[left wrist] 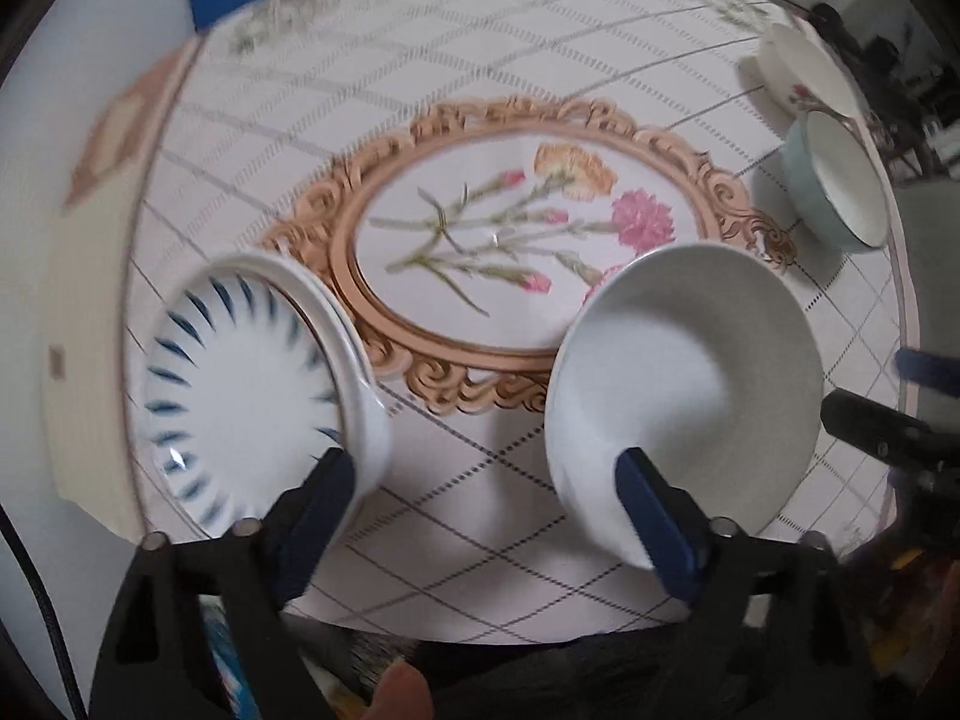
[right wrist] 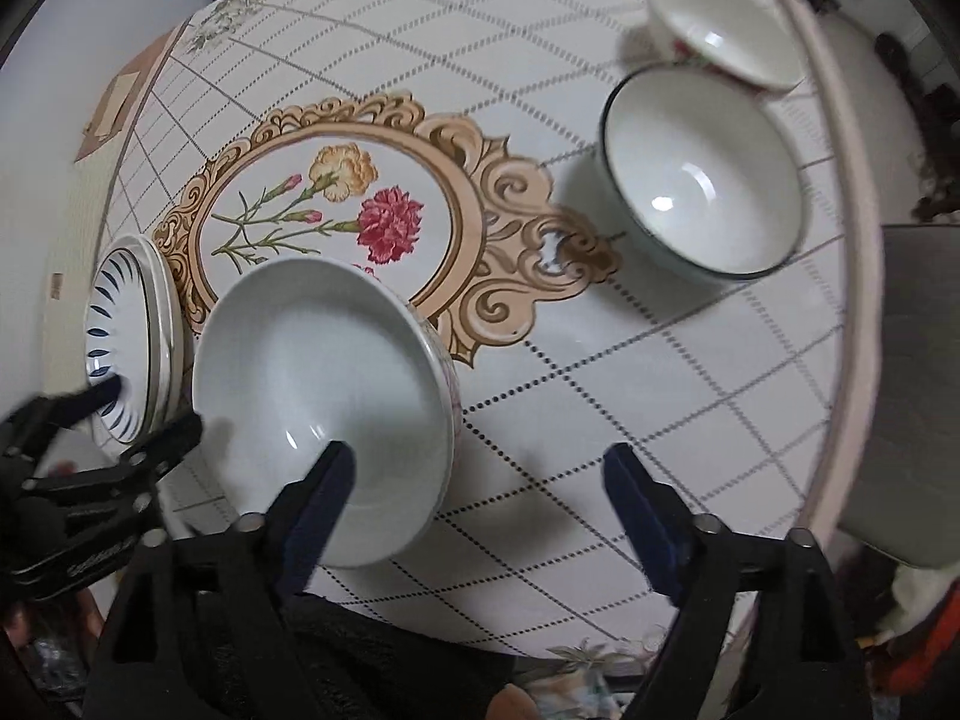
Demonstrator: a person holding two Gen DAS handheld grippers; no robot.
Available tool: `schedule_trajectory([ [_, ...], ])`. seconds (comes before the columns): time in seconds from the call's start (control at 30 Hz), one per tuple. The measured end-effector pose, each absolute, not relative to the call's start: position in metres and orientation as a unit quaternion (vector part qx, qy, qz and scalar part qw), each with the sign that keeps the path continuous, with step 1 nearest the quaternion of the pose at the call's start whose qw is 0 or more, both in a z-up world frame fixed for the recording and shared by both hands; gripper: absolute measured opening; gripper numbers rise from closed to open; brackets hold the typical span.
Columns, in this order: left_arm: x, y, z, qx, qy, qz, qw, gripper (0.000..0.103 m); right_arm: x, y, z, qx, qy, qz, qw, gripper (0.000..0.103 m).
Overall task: Organize plates and bowls
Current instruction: 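Open both tools and lift them off the pink-floral bowl, then move to the teal bowl and grasp its rim with both tools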
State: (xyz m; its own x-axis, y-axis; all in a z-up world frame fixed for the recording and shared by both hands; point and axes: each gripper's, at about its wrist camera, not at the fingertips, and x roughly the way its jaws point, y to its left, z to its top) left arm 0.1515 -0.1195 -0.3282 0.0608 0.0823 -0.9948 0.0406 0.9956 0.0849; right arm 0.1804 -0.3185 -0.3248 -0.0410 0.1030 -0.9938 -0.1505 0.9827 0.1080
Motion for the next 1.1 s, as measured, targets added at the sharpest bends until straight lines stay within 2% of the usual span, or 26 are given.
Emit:
schedule_trajectory([
  [0.27, 0.156, -0.132, -0.287, 0.07, 0.652, -0.034, 0.754, 0.095, 0.157, -0.312, -0.279, 0.017, 0.685, 0.045, 0.727, 0.103],
  [0.37, 0.165, -0.132, -0.272, 0.08, 0.635, -0.056, 0.766, 0.098, 0.153, -0.322, -0.259, 0.023, 0.637, 0.011, 0.77, 0.103],
  [0.4, 0.169, -0.137, -0.263, 0.086, 0.618, -0.073, 0.778, 0.103, 0.152, -0.325, -0.249, 0.012, 0.61, -0.005, 0.792, 0.103],
  [0.57, 0.2, -0.171, -0.239, 0.118, 0.563, -0.111, 0.81, 0.103, 0.171, -0.352, -0.235, -0.016, 0.572, -0.036, 0.819, 0.103],
  [0.83, 0.276, -0.23, -0.249, 0.151, 0.52, -0.079, 0.837, 0.103, 0.235, -0.437, -0.244, 0.038, 0.565, -0.055, 0.822, 0.103],
  [0.97, 0.315, -0.254, -0.28, 0.126, 0.562, -0.104, 0.811, 0.103, 0.274, -0.472, -0.271, 0.048, 0.601, -0.067, 0.795, 0.103],
  [1.1, 0.333, -0.276, -0.314, 0.124, 0.601, -0.13, 0.779, 0.102, 0.298, -0.483, -0.299, 0.045, 0.636, -0.03, 0.77, 0.088],
])
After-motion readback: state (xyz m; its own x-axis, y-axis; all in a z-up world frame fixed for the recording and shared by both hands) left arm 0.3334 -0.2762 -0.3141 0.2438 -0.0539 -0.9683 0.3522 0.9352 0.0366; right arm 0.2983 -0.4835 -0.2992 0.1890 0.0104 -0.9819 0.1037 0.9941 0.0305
